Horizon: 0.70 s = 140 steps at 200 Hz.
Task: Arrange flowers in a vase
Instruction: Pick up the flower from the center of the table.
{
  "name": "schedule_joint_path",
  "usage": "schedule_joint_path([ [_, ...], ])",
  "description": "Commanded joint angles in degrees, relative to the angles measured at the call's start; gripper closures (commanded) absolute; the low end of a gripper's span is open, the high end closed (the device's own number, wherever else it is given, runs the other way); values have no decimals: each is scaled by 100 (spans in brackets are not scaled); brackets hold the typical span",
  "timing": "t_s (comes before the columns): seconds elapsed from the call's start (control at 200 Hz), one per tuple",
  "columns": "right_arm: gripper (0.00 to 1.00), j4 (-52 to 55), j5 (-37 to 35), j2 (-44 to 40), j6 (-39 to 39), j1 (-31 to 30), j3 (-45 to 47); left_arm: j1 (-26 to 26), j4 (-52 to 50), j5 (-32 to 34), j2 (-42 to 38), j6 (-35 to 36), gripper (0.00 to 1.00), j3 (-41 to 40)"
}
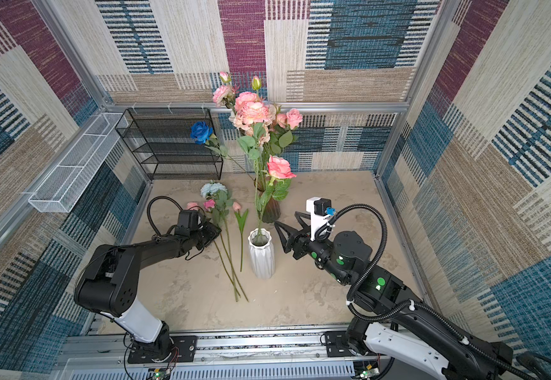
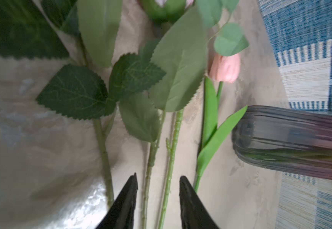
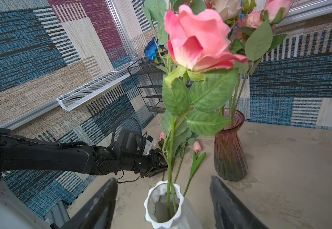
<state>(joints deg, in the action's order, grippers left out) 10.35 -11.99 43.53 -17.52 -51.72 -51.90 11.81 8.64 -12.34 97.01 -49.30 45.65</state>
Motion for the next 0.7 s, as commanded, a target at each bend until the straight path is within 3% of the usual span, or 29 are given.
schedule_joint_path([
  [0.0,24,-69,23,-16,-13,-3,-21,27,-44,125,147,247,56,101],
  [0.245,25,-68,19,-2,-1,-4,-22,81,-602,657,429,491,60,420],
  [0.451,25,-121,47,21,4,-4,5,114,-864,844,764,652,75,688],
  [0.601,25,-95,63,9,4,-4,-4,119,-650,685,890,579,80,721],
  [0.696,25,-69,32,-10,8,-4,-22,128,-565,621,820,545,89,686],
])
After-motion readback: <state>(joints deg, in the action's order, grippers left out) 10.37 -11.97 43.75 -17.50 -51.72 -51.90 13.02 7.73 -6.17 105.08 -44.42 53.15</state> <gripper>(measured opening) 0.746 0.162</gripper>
